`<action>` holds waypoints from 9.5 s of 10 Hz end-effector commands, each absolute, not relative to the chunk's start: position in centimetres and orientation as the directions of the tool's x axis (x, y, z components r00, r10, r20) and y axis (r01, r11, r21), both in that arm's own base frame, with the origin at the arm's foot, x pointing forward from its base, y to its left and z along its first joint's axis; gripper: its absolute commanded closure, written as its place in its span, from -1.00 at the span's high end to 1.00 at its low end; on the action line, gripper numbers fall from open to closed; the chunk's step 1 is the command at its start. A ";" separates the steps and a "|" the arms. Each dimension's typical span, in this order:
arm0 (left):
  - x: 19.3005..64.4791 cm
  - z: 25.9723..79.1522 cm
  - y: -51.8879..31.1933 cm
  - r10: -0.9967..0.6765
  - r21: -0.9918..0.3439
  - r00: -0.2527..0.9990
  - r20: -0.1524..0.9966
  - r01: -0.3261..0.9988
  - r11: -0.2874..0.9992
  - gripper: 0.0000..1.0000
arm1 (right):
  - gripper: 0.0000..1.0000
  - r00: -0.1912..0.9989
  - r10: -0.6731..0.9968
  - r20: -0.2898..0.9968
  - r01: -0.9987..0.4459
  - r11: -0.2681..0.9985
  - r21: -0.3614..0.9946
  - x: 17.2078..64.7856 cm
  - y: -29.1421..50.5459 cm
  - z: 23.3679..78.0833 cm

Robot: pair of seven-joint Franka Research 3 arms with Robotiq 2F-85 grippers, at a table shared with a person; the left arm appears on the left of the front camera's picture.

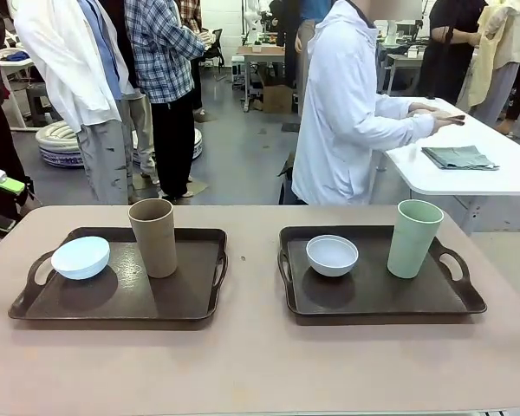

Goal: Set up a tray with a mat and arrange the tableware.
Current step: Pick up the Picnic Bowl and Reusable plastic cup from the Handle tray in front of the human's position and hold them in the air.

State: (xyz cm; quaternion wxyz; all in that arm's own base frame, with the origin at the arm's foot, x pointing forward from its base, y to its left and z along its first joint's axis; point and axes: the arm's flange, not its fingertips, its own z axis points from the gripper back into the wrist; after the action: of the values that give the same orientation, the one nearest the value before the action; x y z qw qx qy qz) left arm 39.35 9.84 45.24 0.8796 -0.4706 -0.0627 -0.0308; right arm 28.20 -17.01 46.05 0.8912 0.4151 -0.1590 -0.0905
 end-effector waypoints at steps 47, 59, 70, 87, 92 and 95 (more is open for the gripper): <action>39.3 59.7 -2.2 -0.089 -0.491 0.910 0.405 0.298 0.819 1.00 | 1.00 0.831 0.185 0.525 -0.497 0.671 0.550 33.5 -19.2 50.1; 41.1 58.6 -23.7 -0.212 -0.166 0.895 0.393 0.296 0.941 1.00 | 1.00 0.634 0.506 0.585 -0.772 0.382 0.508 38.3 -16.3 48.5; 44.9 55.2 -40.1 -0.180 -0.199 0.959 0.218 0.225 0.954 1.00 | 1.00 0.225 0.654 0.723 -0.973 0.120 0.195 43.7 -15.7 38.6; 47.9 49.7 -40.6 -0.173 -0.228 0.964 0.203 0.218 0.949 1.00 | 1.00 0.151 0.649 0.746 -0.973 0.232 -0.005 47.2 -12.4 37.1; 48.9 48.2 -45.5 -0.114 -0.198 0.986 0.125 0.138 0.970 1.00 | 1.00 -0.053 0.640 0.766 -0.997 0.007 -0.074 49.4 -12.0 34.5; 49.2 47.2 -48.2 -0.151 -0.094 0.973 0.175 0.169 0.981 1.00 | 1.00 -0.071 0.619 0.782 -0.997 -0.021 -0.074 49.7 -11.4 33.7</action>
State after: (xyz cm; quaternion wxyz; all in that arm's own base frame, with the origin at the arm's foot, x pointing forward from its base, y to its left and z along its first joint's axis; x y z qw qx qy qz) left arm 48.40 -46.87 46.78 0.9903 -0.0852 -0.0709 -0.0840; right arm 49.28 -11.14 33.65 0.6299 0.2859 -0.3184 0.6482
